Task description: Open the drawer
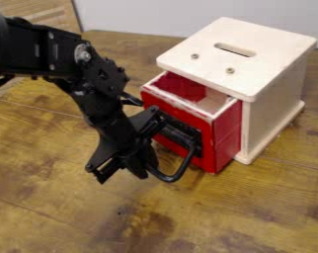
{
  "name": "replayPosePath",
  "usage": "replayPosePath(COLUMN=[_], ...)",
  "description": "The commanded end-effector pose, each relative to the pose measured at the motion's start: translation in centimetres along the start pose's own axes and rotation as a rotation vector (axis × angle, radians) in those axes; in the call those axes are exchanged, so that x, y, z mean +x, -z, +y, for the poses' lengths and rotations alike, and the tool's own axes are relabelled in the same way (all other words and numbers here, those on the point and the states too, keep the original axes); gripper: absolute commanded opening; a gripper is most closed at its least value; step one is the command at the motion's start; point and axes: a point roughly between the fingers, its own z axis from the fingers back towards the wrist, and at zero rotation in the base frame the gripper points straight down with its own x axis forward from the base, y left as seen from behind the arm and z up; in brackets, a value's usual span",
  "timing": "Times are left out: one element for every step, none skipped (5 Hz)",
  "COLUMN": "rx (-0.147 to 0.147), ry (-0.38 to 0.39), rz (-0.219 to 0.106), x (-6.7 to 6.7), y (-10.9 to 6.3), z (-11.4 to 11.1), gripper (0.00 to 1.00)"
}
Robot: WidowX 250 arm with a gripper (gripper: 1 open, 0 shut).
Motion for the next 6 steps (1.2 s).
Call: replayPosePath(rx=[0.000,0.010,0.023,0.029,0.034,0.038], ry=[0.054,0.040,0.027,0.038,0.052,0.101], rz=[-0.029,-0.035,-0.042,-0.049,-0.049,-0.040], x=[3.1,3.1,3.1,3.7,4.3,4.3], y=[-3.3,-3.2,-3.1,-2.7,-2.4,-1.9], z=[1.0,2.2,3.4,4.2,4.8,4.3], gripper=[0.00,0.00,0.00,0.00,0.00,0.00])
